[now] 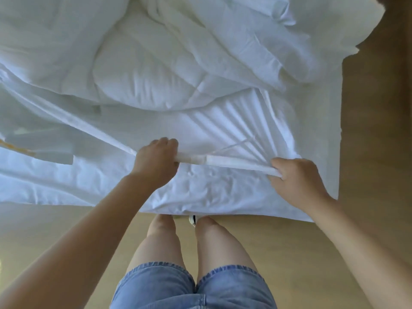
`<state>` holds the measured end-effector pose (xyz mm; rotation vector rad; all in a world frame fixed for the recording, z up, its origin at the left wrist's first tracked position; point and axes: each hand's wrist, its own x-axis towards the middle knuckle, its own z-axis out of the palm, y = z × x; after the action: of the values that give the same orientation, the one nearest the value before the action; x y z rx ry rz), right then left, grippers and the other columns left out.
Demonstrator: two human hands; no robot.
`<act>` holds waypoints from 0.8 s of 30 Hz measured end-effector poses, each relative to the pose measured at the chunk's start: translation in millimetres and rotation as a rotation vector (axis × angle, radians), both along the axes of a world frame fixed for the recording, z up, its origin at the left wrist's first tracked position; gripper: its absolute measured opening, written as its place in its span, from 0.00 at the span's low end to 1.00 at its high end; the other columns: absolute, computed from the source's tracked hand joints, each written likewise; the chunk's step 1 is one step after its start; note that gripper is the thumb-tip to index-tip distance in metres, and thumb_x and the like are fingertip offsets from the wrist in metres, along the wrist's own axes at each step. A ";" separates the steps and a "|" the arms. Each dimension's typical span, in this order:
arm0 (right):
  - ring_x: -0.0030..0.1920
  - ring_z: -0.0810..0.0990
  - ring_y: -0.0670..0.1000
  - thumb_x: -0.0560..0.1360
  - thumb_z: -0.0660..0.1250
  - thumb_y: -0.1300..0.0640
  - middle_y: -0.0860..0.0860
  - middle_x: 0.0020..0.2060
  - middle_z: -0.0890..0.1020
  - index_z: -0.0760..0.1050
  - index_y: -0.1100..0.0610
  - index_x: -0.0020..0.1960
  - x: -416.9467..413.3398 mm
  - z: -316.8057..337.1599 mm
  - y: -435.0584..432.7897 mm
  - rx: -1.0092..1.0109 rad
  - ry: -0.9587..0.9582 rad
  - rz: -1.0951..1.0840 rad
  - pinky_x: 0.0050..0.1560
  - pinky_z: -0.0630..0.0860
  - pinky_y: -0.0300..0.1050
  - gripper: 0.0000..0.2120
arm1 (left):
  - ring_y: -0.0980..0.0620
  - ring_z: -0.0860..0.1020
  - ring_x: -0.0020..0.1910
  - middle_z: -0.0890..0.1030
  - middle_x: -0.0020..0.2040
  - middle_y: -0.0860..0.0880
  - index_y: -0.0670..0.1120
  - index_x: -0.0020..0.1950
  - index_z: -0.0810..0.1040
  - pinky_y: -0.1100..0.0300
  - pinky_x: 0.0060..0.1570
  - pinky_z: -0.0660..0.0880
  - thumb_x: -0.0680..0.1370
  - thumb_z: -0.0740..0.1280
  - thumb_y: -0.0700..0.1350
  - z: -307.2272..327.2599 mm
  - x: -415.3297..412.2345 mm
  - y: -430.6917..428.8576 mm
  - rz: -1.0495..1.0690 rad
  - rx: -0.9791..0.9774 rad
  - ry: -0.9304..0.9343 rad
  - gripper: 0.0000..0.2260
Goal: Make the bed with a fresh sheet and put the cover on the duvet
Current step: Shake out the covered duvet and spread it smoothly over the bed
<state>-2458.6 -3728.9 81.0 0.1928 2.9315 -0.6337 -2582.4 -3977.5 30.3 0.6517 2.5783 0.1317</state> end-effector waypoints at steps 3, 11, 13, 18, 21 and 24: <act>0.23 0.53 0.51 0.57 0.65 0.69 0.44 0.26 0.49 0.53 0.52 0.32 31.8 15.6 -24.3 -0.036 0.075 0.070 0.30 0.44 0.32 0.21 | 0.40 0.73 0.50 0.74 0.50 0.42 0.41 0.55 0.74 0.51 0.43 0.66 0.75 0.62 0.39 -4.3 4.7 30.8 -0.027 0.110 0.043 0.09; 0.34 0.70 0.57 0.75 0.57 0.63 0.51 0.34 0.72 0.64 0.57 0.62 -1.6 -51.3 -1.5 0.268 -0.371 0.112 0.32 0.61 0.44 0.15 | 0.48 0.69 0.32 0.69 0.29 0.51 0.48 0.31 0.63 0.58 0.31 0.62 0.81 0.57 0.49 34.1 47.8 -4.0 0.167 0.060 -0.306 0.18; 0.37 0.74 0.58 0.73 0.57 0.64 0.53 0.37 0.75 0.65 0.56 0.65 -14.8 -59.1 -18.5 0.224 -0.283 0.208 0.32 0.61 0.43 0.21 | 0.54 0.64 0.25 0.66 0.24 0.52 0.49 0.28 0.65 0.63 0.25 0.58 0.78 0.59 0.50 65.2 68.0 -32.8 0.151 0.068 -0.338 0.18; 0.47 0.73 0.59 0.68 0.59 0.71 0.58 0.45 0.74 0.75 0.64 0.51 -38.2 -59.8 -50.2 0.046 -0.147 0.345 0.40 0.64 0.47 0.14 | 0.59 0.69 0.25 0.73 0.24 0.56 0.51 0.29 0.68 0.66 0.25 0.63 0.76 0.58 0.58 85.7 76.1 -68.0 0.202 -0.067 -0.422 0.18; 0.40 0.71 0.60 0.69 0.61 0.71 0.57 0.36 0.74 0.71 0.63 0.42 -28.1 -57.8 -18.7 -0.053 -0.243 0.187 0.39 0.63 0.48 0.05 | 0.52 0.75 0.36 0.76 0.36 0.53 0.49 0.48 0.70 0.61 0.30 0.64 0.77 0.61 0.56 53.5 69.9 -43.6 0.039 -0.239 -0.228 0.10; 0.28 0.66 0.58 0.66 0.71 0.69 0.47 0.22 0.64 0.60 0.50 0.29 -14.7 -43.1 2.1 -0.074 -0.132 0.096 0.29 0.55 0.43 0.23 | 0.44 0.78 0.49 0.80 0.50 0.47 0.49 0.61 0.71 0.57 0.42 0.71 0.77 0.58 0.41 21.2 61.3 -17.9 0.034 -0.200 -0.160 0.13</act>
<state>-2473.3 -3726.7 38.0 0.0822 2.7673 -0.6866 -2521.1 -3995.3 51.6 0.5022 2.4097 -0.0601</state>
